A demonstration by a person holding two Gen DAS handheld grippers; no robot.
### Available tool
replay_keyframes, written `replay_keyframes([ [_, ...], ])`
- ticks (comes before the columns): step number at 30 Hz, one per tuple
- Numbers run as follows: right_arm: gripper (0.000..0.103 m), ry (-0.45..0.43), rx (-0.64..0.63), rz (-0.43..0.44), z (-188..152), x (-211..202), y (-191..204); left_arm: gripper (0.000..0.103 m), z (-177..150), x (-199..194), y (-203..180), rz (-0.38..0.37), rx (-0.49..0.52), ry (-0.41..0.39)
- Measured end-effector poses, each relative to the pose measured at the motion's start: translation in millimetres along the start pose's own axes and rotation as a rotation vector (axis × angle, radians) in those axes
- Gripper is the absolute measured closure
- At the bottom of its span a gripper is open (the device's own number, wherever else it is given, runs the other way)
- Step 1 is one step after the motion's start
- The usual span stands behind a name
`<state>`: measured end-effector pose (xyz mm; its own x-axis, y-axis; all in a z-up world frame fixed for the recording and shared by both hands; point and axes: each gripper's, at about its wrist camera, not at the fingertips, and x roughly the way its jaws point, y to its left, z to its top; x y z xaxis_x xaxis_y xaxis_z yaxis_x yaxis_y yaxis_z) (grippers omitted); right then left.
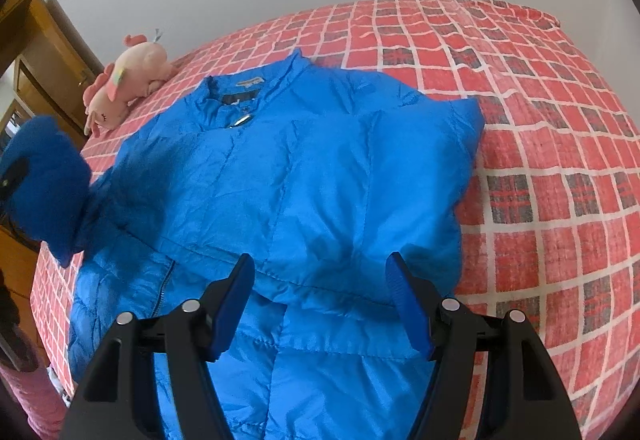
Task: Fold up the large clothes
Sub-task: 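Fold the held sleeve across the jacket body and open the left tool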
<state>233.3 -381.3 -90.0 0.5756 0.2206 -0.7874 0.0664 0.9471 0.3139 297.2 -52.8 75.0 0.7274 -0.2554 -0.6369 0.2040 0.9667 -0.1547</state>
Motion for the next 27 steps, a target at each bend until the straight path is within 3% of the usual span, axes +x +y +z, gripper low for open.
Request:
replay_keyframes([
  [5, 0.035, 0.006, 0.003, -0.005, 1, 3, -3, 0.075, -11, 56, -27, -0.013, 0.037, 0.093],
  [9, 0.035, 0.024, 0.010, -0.017, 2, 13, -6, 0.075, -26, 95, -24, -0.021, 0.031, 0.193],
  [12, 0.035, 0.035, 0.012, -0.022, 1, 18, -8, 0.072, -39, 119, -21, -0.067, 0.029, 0.276],
  [15, 0.035, 0.037, 0.004, -0.028, 0, 21, -8, 0.065, -45, 119, -22, -0.118, 0.049, 0.303],
  [17, 0.035, 0.036, 0.001, -0.028, 0, 21, -8, 0.054, -45, 104, -20, -0.187, 0.061, 0.297],
  [18, 0.035, 0.036, 0.003, -0.028, 0, 21, -8, 0.044, -45, 92, -18, -0.237, 0.054, 0.283],
  [21, 0.035, 0.038, 0.000, -0.033, -1, 21, -7, 0.042, -41, 61, -6, -0.316, 0.023, 0.226],
  [24, 0.035, 0.037, -0.005, -0.041, -2, 22, -6, 0.042, -41, 51, 10, -0.256, 0.006, 0.191],
  [27, 0.035, 0.036, -0.013, -0.050, -2, 23, -3, 0.043, -49, 74, 16, -0.154, 0.018, 0.243],
])
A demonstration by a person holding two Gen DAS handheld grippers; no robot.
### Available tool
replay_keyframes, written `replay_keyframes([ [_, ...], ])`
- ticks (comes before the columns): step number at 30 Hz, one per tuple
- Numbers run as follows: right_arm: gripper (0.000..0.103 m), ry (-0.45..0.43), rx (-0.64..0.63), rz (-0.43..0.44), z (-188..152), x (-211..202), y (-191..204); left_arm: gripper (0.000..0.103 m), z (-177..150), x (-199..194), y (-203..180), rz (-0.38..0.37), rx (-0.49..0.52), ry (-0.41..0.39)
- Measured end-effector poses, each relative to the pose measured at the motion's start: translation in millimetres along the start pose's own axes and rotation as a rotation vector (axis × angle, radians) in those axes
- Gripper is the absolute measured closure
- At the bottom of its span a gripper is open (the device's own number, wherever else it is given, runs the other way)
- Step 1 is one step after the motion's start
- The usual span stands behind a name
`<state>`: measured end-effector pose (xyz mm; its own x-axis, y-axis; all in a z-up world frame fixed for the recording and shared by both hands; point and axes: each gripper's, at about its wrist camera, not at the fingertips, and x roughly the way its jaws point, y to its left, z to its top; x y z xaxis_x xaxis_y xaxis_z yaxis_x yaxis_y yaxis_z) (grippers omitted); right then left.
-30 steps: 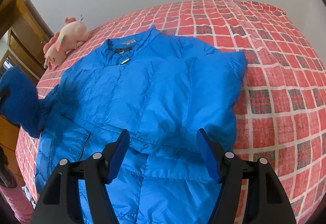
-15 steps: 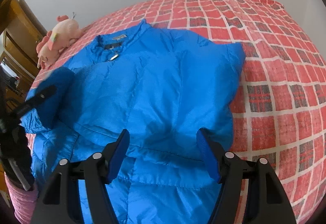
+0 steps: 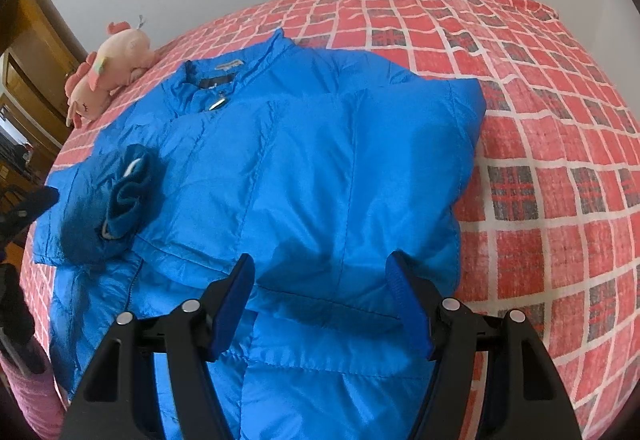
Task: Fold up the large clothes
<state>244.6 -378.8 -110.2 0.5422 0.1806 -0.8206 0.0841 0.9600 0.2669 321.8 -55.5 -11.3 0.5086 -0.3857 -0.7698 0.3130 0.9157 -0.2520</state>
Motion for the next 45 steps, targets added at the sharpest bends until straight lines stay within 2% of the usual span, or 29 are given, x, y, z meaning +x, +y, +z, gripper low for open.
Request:
replay_keyframes([
  [1, 0.034, -0.001, -0.002, 0.000, 0, 1, -1, 0.043, -2, 16, 3, 0.012, -0.006, 0.045],
  [3, 0.034, 0.002, -0.005, 0.002, 0, 2, -1, 0.043, -6, 36, 8, 0.037, -0.004, 0.075],
  [7, 0.034, 0.000, -0.013, -0.005, 0, 2, -1, 0.043, -10, 46, 6, 0.061, 0.028, 0.055],
  [9, 0.034, -0.014, -0.033, -0.009, -1, -3, 5, 0.043, -10, 39, 7, 0.044, 0.009, 0.039],
  [11, 0.033, -0.024, -0.052, 0.036, -1, -11, 13, 0.043, -8, 22, 13, -0.004, -0.024, 0.009],
  [12, 0.030, -0.023, -0.057, 0.066, -1, -14, 18, 0.042, -6, 13, 16, -0.001, -0.037, -0.009],
  [14, 0.027, -0.020, -0.073, 0.136, 3, -19, 33, 0.042, 1, -9, 24, 0.061, -0.056, -0.061],
  [16, 0.022, 0.007, -0.098, 0.184, 11, -17, 54, 0.040, 5, -27, 31, 0.091, -0.066, -0.115],
  [20, 0.019, 0.085, -0.134, 0.258, 30, 4, 105, 0.039, 9, -53, 45, 0.169, -0.077, -0.193],
  [22, 0.019, 0.134, -0.138, 0.269, 38, 23, 127, 0.039, 10, -56, 50, 0.190, -0.082, -0.209],
  [26, 0.020, 0.216, -0.102, 0.269, 42, 59, 147, 0.039, 10, -54, 66, 0.167, -0.121, -0.192],
  [27, 0.026, 0.221, -0.098, 0.266, 41, 62, 149, 0.039, 11, -51, 68, 0.167, -0.127, -0.184],
  [28, 0.040, 0.217, -0.099, 0.243, 42, 67, 150, 0.039, 10, -49, 68, 0.167, -0.128, -0.179],
  [29, 0.048, 0.206, -0.104, 0.233, 43, 68, 150, 0.039, 11, -46, 69, 0.168, -0.130, -0.174],
  [30, 0.064, 0.203, -0.099, 0.263, 44, 68, 150, 0.039, 11, -45, 70, 0.168, -0.131, -0.171],
  [31, 0.072, 0.202, -0.091, 0.278, 43, 66, 148, 0.039, 10, -44, 71, 0.166, -0.133, -0.167],
  [33, 0.081, 0.183, -0.085, 0.300, 43, 57, 142, 0.039, 10, -45, 73, 0.159, -0.142, -0.168],
  [38, 0.083, 0.094, -0.073, 0.241, 46, 24, 117, 0.039, 8, -51, 71, 0.154, -0.135, -0.192],
  [41, 0.083, 0.038, -0.024, 0.206, 46, 1, 82, 0.039, 8, -50, 66, 0.132, -0.117, -0.194],
  [45, 0.083, -0.010, 0.041, 0.129, 43, -21, 37, 0.039, 7, -40, 56, 0.148, -0.081, -0.177],
])
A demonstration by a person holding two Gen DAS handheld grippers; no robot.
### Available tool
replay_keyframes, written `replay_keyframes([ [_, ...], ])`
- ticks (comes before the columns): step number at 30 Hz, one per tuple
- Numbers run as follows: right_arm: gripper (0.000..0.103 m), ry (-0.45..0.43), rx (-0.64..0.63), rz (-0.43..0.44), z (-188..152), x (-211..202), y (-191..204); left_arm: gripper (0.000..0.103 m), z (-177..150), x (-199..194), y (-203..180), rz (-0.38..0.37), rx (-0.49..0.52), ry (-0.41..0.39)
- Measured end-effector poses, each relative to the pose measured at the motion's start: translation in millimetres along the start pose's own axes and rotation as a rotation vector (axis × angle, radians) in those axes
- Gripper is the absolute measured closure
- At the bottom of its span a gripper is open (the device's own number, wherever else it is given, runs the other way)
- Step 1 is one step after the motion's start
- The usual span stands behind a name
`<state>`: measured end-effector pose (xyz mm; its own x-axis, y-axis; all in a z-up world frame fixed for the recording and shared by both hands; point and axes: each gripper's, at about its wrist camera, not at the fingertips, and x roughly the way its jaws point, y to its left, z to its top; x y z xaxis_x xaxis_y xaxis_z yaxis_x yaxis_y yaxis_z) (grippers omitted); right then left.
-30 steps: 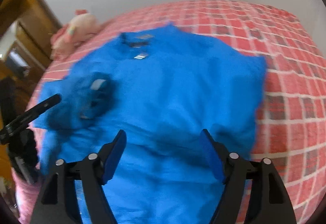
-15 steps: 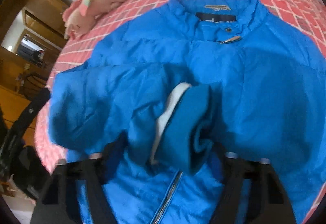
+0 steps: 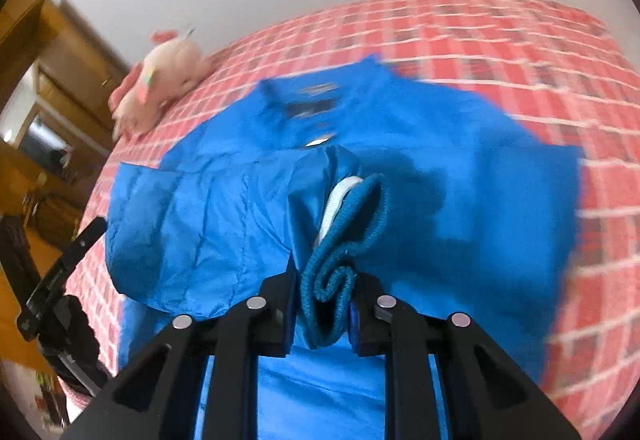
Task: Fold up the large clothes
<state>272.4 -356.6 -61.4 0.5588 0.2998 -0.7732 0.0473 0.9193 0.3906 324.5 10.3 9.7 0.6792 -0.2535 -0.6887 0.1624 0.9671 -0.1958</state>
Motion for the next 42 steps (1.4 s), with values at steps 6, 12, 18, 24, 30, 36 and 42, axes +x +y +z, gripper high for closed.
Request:
replay_keyframes([
  [6, 0.083, -0.022, 0.071, -0.037, -7, -14, -46, 0.040, -11, 35, -16, 0.042, 0.060, 0.081],
  [12, 0.080, 0.026, 0.098, -0.050, -19, 18, -66, 0.039, -27, 70, -22, 0.117, 0.131, 0.164],
  [18, 0.070, -0.007, 0.094, -0.062, -22, 7, -62, 0.040, -27, 60, -17, 0.114, 0.101, 0.138],
  [24, 0.060, -0.219, -0.036, -0.177, -33, -53, -21, 0.036, -22, 14, -44, 0.052, 0.123, 0.026],
  [30, 0.060, -0.131, -0.090, -0.162, -34, -18, -8, 0.036, -37, 36, -66, 0.061, 0.191, 0.083],
  [36, 0.062, -0.065, -0.069, -0.218, -38, 12, -25, 0.036, -42, 65, -51, 0.071, 0.169, 0.160],
  [42, 0.061, -0.071, -0.066, -0.205, -41, 24, -34, 0.036, -47, 73, -48, 0.057, 0.163, 0.181],
])
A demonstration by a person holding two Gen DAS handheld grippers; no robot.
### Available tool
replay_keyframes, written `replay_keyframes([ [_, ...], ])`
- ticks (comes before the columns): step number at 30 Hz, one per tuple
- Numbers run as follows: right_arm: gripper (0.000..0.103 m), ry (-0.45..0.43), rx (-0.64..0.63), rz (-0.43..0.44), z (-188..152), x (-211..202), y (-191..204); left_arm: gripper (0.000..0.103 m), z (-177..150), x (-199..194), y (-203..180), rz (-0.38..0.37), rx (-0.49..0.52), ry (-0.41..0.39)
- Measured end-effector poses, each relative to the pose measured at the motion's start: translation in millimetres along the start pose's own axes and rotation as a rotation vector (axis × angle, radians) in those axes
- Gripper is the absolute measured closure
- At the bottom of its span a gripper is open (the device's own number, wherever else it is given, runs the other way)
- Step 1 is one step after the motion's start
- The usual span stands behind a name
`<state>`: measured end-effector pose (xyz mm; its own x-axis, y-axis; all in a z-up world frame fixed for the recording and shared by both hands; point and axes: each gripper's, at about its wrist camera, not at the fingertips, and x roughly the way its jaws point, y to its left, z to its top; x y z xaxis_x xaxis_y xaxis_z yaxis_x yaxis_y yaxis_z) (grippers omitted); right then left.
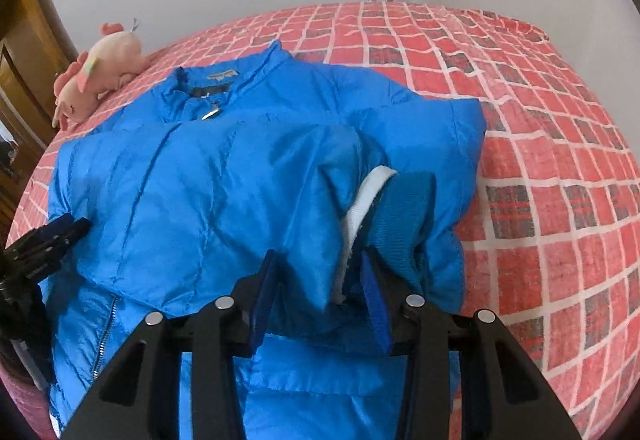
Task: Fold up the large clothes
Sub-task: 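Move both tools to the white-paneled hem and grasp it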
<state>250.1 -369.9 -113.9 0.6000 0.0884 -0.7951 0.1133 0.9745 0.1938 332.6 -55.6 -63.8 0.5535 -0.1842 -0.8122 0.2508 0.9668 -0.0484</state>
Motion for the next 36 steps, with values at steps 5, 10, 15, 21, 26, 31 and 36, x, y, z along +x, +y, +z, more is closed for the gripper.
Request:
replay_keyframes([
  [5, 0.061, -0.033, 0.015, -0.003, -1, -2, 1, 0.036, 2, 1, -2, 0.017, -0.006, 0.006],
  [10, 0.061, -0.078, 0.013, 0.131, -23, -62, -5, 0.035, -2, -47, 9, -0.021, -0.013, -0.023],
  [15, 0.058, -0.067, -0.056, 0.122, -72, -114, -12, 0.025, -48, -122, 37, -0.003, -0.014, -0.083],
  [21, 0.054, -0.001, -0.044, 0.129, -148, -148, -32, 0.021, -137, -172, 77, 0.080, -0.054, -0.011],
  [26, 0.050, 0.024, -0.019, 0.111, -197, -167, -41, 0.020, -192, -191, 97, 0.052, -0.130, 0.069],
  [31, 0.050, 0.062, -0.001, 0.143, -231, -174, -42, 0.020, -230, -195, 98, 0.017, -0.170, 0.116],
  [36, 0.050, 0.100, 0.003, 0.186, -249, -174, -37, 0.020, -250, -186, 93, -0.055, -0.198, 0.151],
])
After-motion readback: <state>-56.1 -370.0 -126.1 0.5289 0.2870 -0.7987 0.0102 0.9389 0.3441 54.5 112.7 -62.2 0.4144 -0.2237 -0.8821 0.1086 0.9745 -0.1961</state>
